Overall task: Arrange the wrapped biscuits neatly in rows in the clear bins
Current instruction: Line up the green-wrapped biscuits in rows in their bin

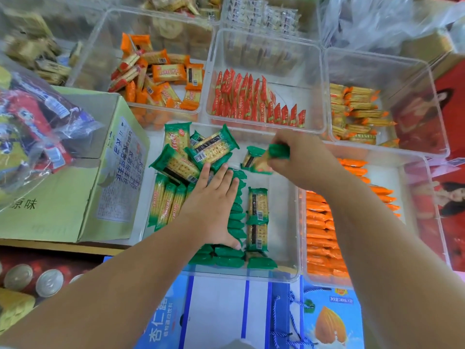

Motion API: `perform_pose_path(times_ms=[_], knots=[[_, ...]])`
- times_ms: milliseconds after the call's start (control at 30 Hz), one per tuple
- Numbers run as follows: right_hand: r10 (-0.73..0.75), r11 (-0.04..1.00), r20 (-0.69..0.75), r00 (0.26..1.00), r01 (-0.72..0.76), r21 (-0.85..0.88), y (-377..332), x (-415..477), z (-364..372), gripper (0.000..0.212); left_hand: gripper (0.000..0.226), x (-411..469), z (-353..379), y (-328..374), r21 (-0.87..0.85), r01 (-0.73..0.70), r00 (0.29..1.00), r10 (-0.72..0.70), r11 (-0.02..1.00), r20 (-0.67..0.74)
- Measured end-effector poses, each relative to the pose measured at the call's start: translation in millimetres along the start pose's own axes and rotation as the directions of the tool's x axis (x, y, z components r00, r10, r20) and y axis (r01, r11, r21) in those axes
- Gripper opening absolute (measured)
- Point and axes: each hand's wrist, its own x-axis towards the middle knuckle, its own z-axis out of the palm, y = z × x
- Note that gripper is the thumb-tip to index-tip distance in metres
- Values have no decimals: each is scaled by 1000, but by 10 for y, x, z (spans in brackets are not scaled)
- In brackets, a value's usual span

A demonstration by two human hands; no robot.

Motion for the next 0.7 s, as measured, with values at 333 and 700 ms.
perform_pose_path(times_ms=[333, 700], knots=[[29, 998, 110, 993, -36, 60, -103, 434, 856, 29, 154, -7, -31, 3, -12, 17, 1000, -16, 1000, 20], [100, 989, 52, 994, -94, -112, -66, 537, 1111, 36, 99, 24, -326, -65, 55, -92, 967, 103, 994, -232]])
